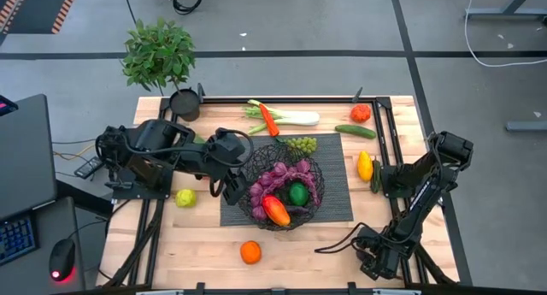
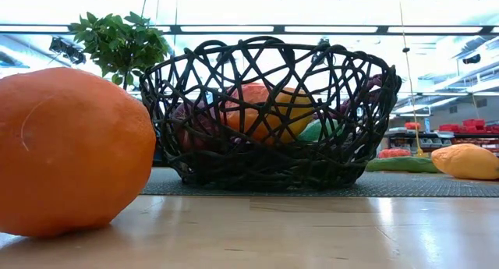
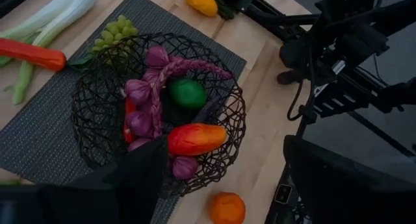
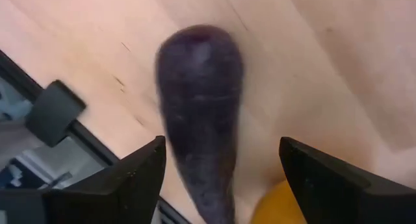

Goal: Build produce basket
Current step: Put the purple eggplant into the black wire basket

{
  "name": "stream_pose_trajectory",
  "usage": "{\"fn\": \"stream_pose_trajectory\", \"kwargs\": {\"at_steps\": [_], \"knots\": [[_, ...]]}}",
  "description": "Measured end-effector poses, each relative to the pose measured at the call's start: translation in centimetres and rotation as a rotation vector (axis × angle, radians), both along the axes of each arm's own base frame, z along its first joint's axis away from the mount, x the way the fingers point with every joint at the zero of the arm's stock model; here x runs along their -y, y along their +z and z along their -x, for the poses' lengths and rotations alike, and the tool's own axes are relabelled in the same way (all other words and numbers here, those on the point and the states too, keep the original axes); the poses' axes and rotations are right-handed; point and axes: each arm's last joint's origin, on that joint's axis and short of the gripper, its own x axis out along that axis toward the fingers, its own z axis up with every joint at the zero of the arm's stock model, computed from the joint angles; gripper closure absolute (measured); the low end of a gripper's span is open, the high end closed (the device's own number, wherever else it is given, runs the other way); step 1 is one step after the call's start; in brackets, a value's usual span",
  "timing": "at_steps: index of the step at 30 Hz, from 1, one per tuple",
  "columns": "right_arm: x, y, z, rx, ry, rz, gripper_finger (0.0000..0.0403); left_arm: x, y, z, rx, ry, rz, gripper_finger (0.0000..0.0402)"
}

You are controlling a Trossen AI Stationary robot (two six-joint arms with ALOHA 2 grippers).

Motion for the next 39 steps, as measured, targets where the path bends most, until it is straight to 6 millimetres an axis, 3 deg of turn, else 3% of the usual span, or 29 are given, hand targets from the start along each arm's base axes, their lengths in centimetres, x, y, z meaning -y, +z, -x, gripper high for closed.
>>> {"fn": "stream_pose_trajectory", "kwargs": {"at_steps": [9, 20, 28, 33, 39], "knots": [[0.3, -0.3, -0.1, 0.023, -0.017, 0.021, 0.016, -0.2, 0.0, -0.1, -0.001, 0.004, -0.005, 0.0092], [0.4, -0.2, -0.6, 0.051, -0.072, 0.014, 0.027, -0.2, 0.0, 0.0, -0.002, -0.003, -0.009, 0.0092], [0.3, 0.3, -1.4, 0.061, -0.086, -0.012, 0.0282, -0.2, 0.0, 0.0, -0.004, -0.022, -0.028, 0.0092], [0.3, 3.0, -2.3, 0.099, -0.088, -0.023, 0.0282, -0.2, 0.0, 0.0, -0.005, -0.025, -0.031, 0.0092], [2.1, 8.7, -3.1, 0.197, -0.127, 0.075, 0.0282, -0.2, 0.0, 0.0, -0.005, -0.025, -0.03, 0.0092]]}}
